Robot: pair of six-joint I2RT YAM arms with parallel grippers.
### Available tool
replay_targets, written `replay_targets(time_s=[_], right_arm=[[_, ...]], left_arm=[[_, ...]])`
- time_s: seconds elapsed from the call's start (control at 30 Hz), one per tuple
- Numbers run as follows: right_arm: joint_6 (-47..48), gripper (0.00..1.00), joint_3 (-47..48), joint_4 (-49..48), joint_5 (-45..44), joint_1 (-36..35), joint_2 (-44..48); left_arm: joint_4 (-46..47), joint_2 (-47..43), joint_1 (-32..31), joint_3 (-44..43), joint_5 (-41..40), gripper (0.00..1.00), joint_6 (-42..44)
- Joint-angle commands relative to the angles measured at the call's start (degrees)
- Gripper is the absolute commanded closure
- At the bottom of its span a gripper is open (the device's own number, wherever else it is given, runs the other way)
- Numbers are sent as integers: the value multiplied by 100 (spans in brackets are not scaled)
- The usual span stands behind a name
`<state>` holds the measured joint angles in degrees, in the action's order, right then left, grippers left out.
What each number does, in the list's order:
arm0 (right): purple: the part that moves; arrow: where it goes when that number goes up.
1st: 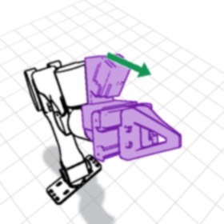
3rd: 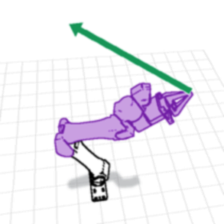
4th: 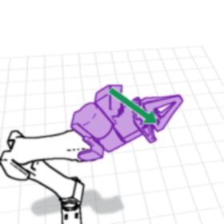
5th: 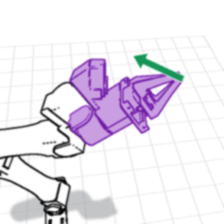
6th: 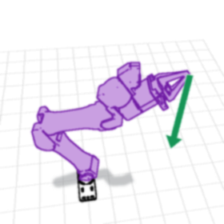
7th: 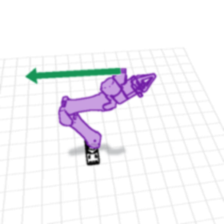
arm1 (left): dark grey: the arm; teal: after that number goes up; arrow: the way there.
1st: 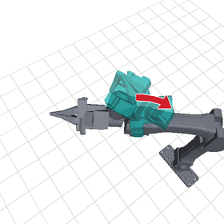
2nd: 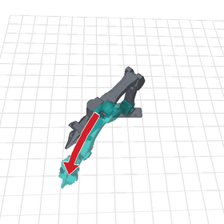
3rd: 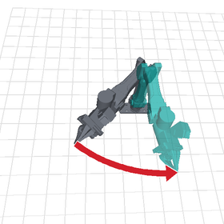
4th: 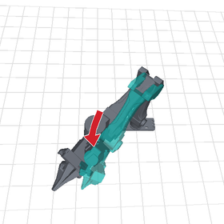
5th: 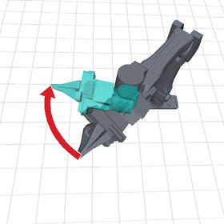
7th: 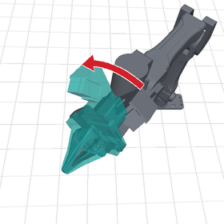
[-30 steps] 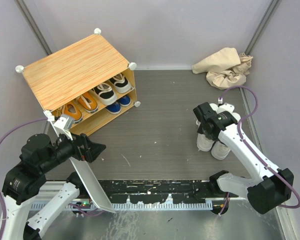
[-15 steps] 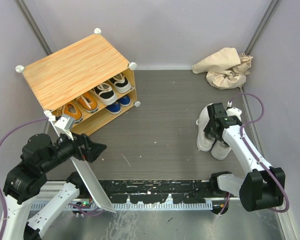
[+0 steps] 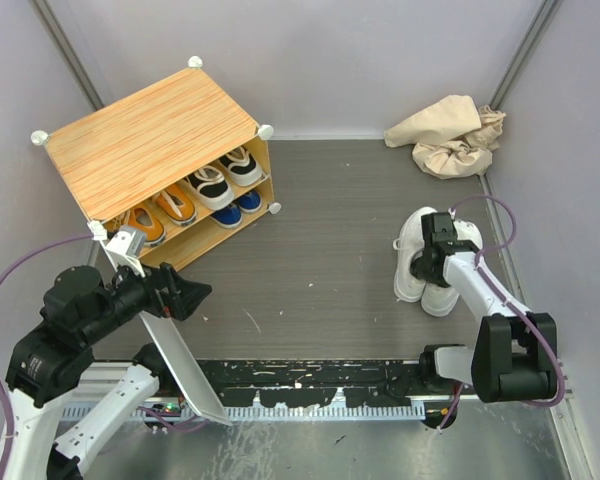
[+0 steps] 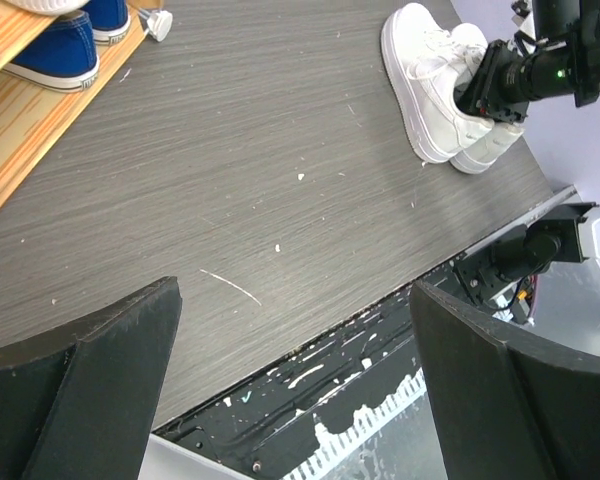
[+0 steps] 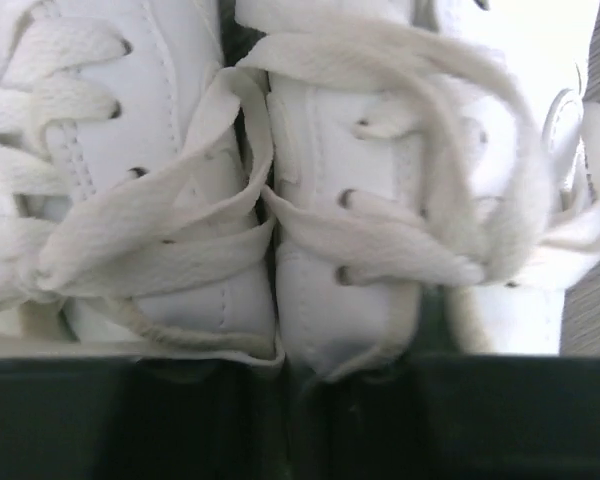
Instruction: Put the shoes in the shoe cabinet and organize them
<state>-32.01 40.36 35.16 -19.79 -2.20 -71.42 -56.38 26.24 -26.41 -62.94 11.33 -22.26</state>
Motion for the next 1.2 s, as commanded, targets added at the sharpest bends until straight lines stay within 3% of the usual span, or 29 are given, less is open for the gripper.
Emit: replay_targets(time_s=[0.0,0.07,0.17,0.3,0.4,0.63,0.67,0.73,0.8,0.87,1.1,1.13,1.17], right_arm=[[419,88,-169,-1011,940,-136,276],[430,98,-51,-1022,663,-744,418],[403,99,286,-1072,122,-2146,405],[339,99,671,-1633,45,-3804,-22],[604,99,815,-2358,76,-4512,-606],[1310,97,1474,-3443,464,-5358,-1856],[1384,88,1552,-3506,518,-5393,-2003],[1510,60,1663,-3469,512,-5413,-2097],[1648,38,1685,-3355,528,-5411,-2007],[1779,27,1700,-3116,591,-5414,-1863],[1930,29,1536,-2926,1216,-5422,-1551],[1926,36,1536,-2982,1278,-5416,-1591],[1942,49,1567,-3019,1400,-5420,-1666]], left_arm=[[347,85,4,-339,-257,2,-153],[446,75,5,-407,-348,2,-242],[590,97,0,-515,-477,2,-364],[602,186,5,-741,-728,2,-384],[630,230,5,-838,-824,2,-428],[728,261,5,-718,-967,2,-664],[752,264,0,-689,-993,2,-708],[797,284,5,-637,-1022,2,-758],[771,332,5,-627,-1045,2,-755],[708,366,5,-631,-1100,2,-709],[657,480,0,-539,-1165,2,-621],[663,505,4,-539,-1152,2,-629],[663,524,4,-555,-1151,2,-637]])
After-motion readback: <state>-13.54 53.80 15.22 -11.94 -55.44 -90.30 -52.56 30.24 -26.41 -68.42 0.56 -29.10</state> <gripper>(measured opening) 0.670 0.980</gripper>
